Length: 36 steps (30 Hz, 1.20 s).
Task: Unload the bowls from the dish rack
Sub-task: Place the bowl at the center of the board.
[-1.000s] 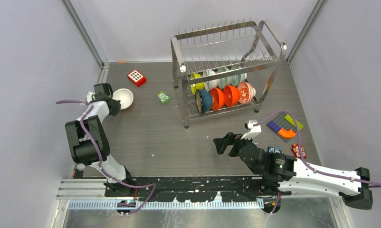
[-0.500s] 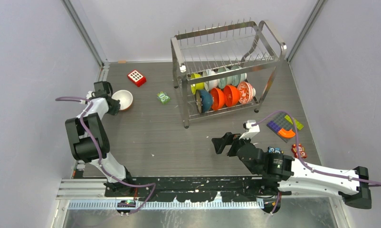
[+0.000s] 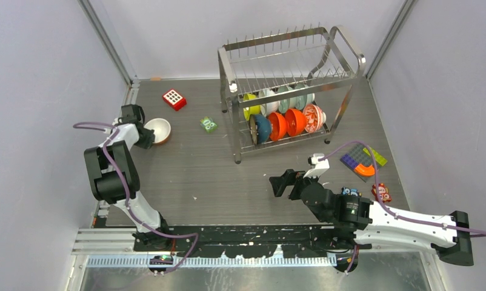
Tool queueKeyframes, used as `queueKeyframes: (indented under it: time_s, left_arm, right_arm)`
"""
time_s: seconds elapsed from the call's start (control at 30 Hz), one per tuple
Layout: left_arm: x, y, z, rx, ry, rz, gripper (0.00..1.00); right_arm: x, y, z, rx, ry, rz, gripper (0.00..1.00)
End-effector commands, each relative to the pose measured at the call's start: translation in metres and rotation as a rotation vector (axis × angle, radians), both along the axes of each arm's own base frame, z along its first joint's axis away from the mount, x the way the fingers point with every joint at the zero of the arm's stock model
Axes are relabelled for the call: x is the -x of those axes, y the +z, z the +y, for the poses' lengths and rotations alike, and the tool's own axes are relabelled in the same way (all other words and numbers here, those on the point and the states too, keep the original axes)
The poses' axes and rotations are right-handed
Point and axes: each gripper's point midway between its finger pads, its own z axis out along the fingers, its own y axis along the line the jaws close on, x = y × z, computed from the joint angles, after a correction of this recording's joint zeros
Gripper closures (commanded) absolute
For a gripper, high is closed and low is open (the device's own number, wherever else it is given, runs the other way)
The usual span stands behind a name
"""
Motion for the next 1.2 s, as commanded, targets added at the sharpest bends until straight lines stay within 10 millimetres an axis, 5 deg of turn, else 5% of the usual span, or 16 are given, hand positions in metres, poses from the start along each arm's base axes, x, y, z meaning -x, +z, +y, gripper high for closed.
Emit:
queueKeyframes:
  time_s: [0.0, 0.4, 0.5, 0.73, 0.97, 1.17]
  left_arm:
    - [-0.014, 0.014, 0.006, -0.021, -0.018, -0.052, 0.86]
    - [-0.011, 0.036, 0.004, -0.038, -0.042, -0.09, 0.51]
    - [-0.009, 0.052, 0.002, -0.047, -0.049, -0.124, 0.42]
    - [0.016, 0.113, -0.005, -0.136, -0.098, -0.235, 0.03]
    - [0.052, 0.175, -0.059, -0.364, -0.406, -0.295, 0.0]
    - [0.087, 0.196, -0.124, -0.488, -0.698, -0.375, 0.0]
  right_arm:
    - [-0.006, 0.016, -0.003, -0.056, -0.048, -0.029, 0.01]
    - [-0.006, 0.017, -0.004, -0.044, -0.048, -0.028, 0.0]
    - [-0.006, 0.019, -0.004, -0.047, -0.047, -0.033, 0.0]
    - [-0.013, 0.036, -0.021, 0.024, -0.086, -0.099, 0.0]
    - [-0.017, 0.073, -0.03, 0.073, -0.081, -0.19, 0.0]
    - [-0.025, 0.113, -0.04, 0.179, -0.112, -0.261, 0.0]
